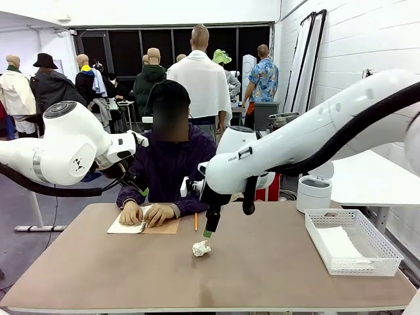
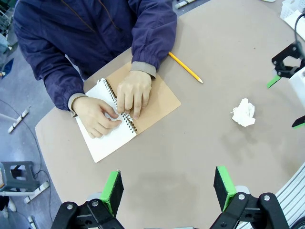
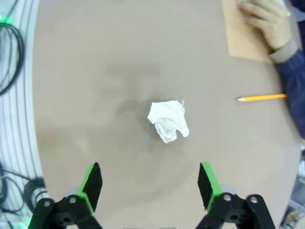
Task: Sort the paper based on its condition.
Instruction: If a person hands you a paper, place it in the Organizing basket , and if it's crumpled, put it in the Trash can.
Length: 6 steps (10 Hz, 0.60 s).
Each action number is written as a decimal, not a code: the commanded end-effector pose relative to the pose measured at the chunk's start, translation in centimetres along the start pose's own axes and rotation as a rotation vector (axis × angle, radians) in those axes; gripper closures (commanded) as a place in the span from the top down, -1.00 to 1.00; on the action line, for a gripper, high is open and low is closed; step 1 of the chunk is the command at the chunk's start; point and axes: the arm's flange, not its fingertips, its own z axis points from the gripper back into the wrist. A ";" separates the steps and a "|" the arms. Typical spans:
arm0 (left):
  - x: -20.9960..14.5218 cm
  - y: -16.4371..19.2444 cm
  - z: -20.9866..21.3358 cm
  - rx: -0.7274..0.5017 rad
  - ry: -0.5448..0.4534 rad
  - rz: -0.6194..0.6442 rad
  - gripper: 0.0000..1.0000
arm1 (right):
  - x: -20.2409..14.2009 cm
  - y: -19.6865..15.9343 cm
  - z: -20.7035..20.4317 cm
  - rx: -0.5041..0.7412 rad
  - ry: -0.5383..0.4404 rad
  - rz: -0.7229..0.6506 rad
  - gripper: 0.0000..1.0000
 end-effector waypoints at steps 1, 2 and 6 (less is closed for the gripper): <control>-0.1 0.1 0.0 -0.006 0.004 0.005 1.00 | 0.8 -1.0 -1.2 0.008 0.071 0.041 1.00; -0.1 0.1 0.0 -0.006 0.004 0.005 1.00 | 0.9 -0.8 -1.5 0.000 0.084 0.025 1.00; -0.1 0.1 0.0 -0.006 0.004 0.005 1.00 | 0.2 -0.5 -1.8 0.015 0.050 0.038 1.00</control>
